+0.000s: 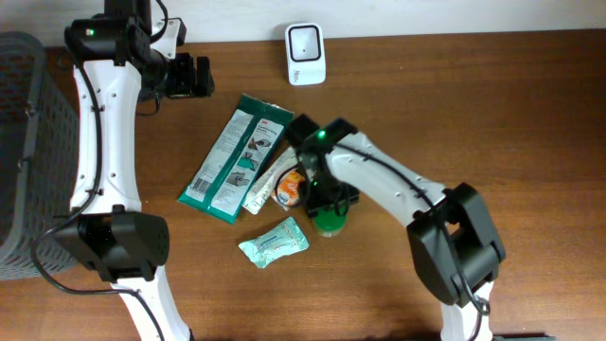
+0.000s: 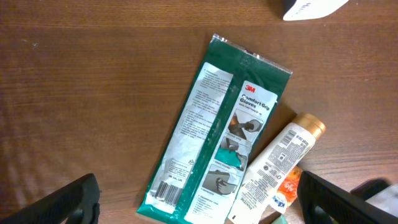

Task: Scan the item barcode

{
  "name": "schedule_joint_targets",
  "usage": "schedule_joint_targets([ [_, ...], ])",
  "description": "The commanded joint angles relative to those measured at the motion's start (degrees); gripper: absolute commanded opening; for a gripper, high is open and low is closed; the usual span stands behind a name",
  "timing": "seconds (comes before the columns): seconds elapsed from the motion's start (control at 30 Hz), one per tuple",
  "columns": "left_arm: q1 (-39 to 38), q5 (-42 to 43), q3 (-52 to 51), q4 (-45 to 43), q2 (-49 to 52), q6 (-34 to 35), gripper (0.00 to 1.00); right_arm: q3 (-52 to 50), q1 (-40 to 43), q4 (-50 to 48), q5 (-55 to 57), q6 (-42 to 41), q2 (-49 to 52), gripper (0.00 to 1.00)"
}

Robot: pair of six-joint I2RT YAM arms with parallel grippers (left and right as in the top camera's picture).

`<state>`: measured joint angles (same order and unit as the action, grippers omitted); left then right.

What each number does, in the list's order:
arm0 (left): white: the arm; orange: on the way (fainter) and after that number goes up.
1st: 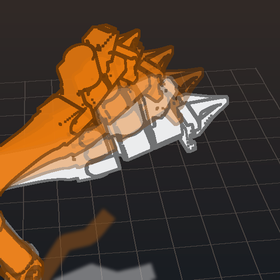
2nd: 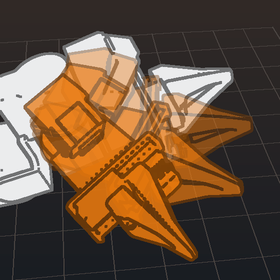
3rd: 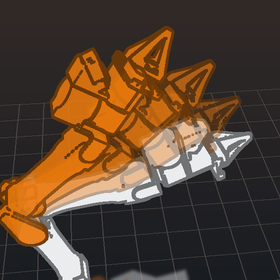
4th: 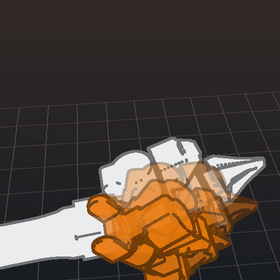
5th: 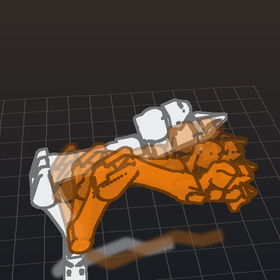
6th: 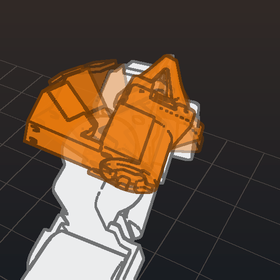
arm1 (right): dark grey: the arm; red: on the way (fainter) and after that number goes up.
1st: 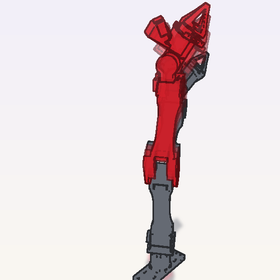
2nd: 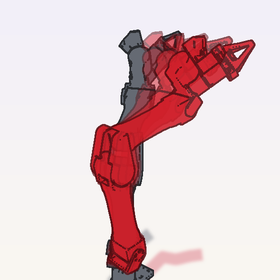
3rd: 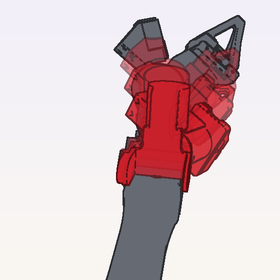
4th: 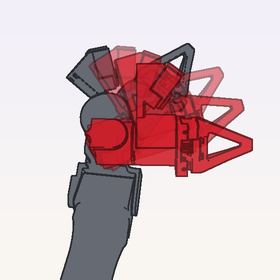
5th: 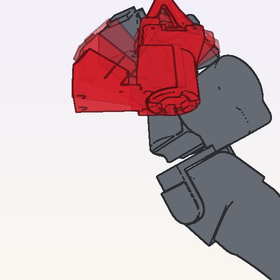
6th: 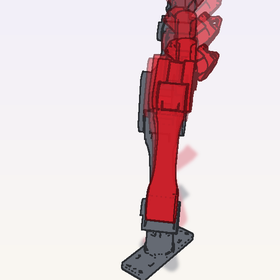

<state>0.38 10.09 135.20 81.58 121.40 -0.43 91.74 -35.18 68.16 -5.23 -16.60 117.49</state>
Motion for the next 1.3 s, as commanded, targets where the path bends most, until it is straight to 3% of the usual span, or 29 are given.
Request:
schedule_joint_targets([
  [0.0,0.2,0.0,-0.2,-0.1,0.3,-0.5,0.99,3.7,5.8,-1.6,1.4,-1.9,-1.3,0.59],
  [0.13,0.2,0.0,-0.2,-0.1,0.3,-0.5,1.00,3.8,11.3,-8.6,1.2,-3.5,-1.3,0.59],
  [0.27,0.2,0.0,-0.2,-0.1,0.3,-0.5,0.99,3.8,15.9,-12.5,1.4,-13.0,-1.3,0.60],
  [0.37,0.2,0.0,-0.2,-0.1,0.3,-0.5,0.99,3.8,19.1,-11.0,0.9,-16.9,-1.3,0.81],
  [0.47,0.2,0.0,-0.2,-0.1,0.3,-0.5,1.00,5.6,21.1,-10.6,-2.0,-5.2,-1.3,0.99],
  [0.5,0.2,0.0,-0.2,-0.1,0.3,-0.5,1.00,8.7,21.3,-8.5,-4.9,8.9,-1.3,1.00],
  [0.63,0.2,0.0,-0.2,-0.1,0.3,-0.5,0.99,12.4,20.4,0.6,-5.1,43.9,-1.2,0.98],
  [0.7,0.2,0.0,-0.2,-0.1,0.3,-0.5,0.99,11.6,20.1,1.5,-5.1,51.1,-0.4,0.98],
  [1.27,0.3,0.0,-0.2,-0.1,0.3,-0.5,0.99,7.8,20.2,-0.4,-8.1,55.4,4.2,0.97],
])
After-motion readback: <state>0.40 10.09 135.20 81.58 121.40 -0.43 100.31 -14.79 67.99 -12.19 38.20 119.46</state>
